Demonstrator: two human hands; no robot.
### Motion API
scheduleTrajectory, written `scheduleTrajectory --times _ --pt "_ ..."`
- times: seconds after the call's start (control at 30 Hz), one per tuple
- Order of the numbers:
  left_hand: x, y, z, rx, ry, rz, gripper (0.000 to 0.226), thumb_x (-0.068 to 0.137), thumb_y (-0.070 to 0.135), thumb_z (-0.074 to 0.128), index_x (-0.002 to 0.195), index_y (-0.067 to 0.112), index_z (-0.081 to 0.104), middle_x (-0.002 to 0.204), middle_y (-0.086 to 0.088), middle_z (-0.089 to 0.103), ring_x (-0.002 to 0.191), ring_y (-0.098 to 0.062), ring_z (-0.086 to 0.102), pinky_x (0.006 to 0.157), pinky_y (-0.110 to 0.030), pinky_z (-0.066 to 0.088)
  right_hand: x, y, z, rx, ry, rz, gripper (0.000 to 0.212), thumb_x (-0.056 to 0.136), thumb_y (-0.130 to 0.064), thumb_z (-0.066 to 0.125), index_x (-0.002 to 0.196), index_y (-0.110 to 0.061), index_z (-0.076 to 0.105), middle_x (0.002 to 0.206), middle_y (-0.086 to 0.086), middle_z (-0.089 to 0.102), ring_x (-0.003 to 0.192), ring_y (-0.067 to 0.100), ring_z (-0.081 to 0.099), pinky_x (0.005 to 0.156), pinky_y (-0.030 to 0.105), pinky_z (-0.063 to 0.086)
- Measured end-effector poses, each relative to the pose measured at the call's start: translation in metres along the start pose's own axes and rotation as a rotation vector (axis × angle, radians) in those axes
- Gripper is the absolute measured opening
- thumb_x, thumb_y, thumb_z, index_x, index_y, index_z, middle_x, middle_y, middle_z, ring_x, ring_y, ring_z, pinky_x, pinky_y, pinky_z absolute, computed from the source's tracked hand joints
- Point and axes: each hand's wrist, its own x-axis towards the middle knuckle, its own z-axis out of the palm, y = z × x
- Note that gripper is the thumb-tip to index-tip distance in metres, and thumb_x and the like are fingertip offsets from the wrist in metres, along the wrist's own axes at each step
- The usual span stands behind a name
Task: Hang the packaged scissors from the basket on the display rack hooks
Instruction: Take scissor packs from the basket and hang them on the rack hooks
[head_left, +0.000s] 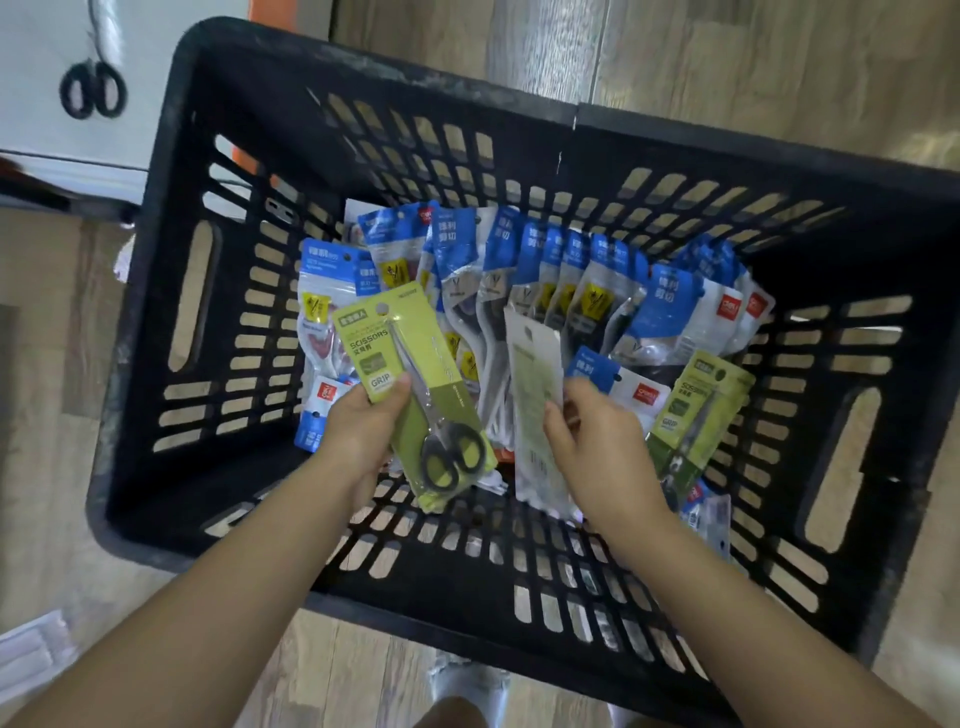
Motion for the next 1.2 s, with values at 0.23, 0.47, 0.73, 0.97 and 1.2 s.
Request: scheduleTrajectory --times 0.23,0.47,0.73,0.97,1.2 --pt "-0.008 0.016 -0.007 -0.125 -0.033 -0.021 0.017 0.095 0.025 0.053 0.105 0.014 0.06 0.101 -0.006 0.071 0.093 -0.02 0.066 0.076 -0.031 0.052 0.036 -0.061 -0.039 -0.351 0.384 -0.458 0.025 0.081 -0.005 0.064 0.104 0.003 0.064 0.078 0.012 0.058 0.052 0.014 0.04 0.045 0.02 0.03" --pt "0.0 0.016 -0.027 -0.22 0.0 -0.018 0.015 0.096 0.024 0.051 0.101 0.017 0.063 0.1 -0.004 0.072 0.093 -0.019 0.067 0.079 -0.034 0.052 0.065 -0.07 0.008 -0.699 0.178 -0.493 0.062 0.048 -0.007 0.086 0.106 0.0 0.067 0.08 0.01 0.063 0.051 0.021 0.058 0.033 0.019 0.032" --pt "0.024 0.0 -0.043 -0.238 0.129 -0.049 0.012 0.095 0.022 0.053 0.095 0.02 0.065 0.097 -0.003 0.071 0.088 -0.02 0.067 0.083 -0.038 0.053 0.068 -0.074 0.06 -0.652 -0.138 -0.417 0.051 0.098 -0.022 0.041 0.146 -0.012 0.026 0.142 0.015 0.036 0.125 0.034 0.035 0.095 0.043 0.037" --pt "0.037 -0.012 -0.05 -0.156 0.187 -0.07 0.018 0.094 0.026 0.056 0.108 0.017 0.064 0.102 -0.005 0.07 0.093 -0.024 0.066 0.085 -0.038 0.052 0.069 -0.035 0.076 -0.719 -0.199 -0.418 0.051 0.074 -0.036 0.072 0.119 -0.017 0.062 0.127 0.014 0.057 0.111 0.034 0.057 0.087 0.046 0.05" --pt "0.041 -0.011 -0.05 -0.145 0.203 -0.104 0.016 0.093 0.031 0.057 0.102 0.02 0.063 0.094 -0.001 0.069 0.086 -0.02 0.065 0.072 -0.033 0.051 0.082 -0.051 0.065 -0.402 -0.15 -0.118 0.076 0.086 -0.027 0.067 0.144 -0.011 0.022 0.133 0.011 0.042 0.12 0.027 0.043 0.098 0.037 0.038"
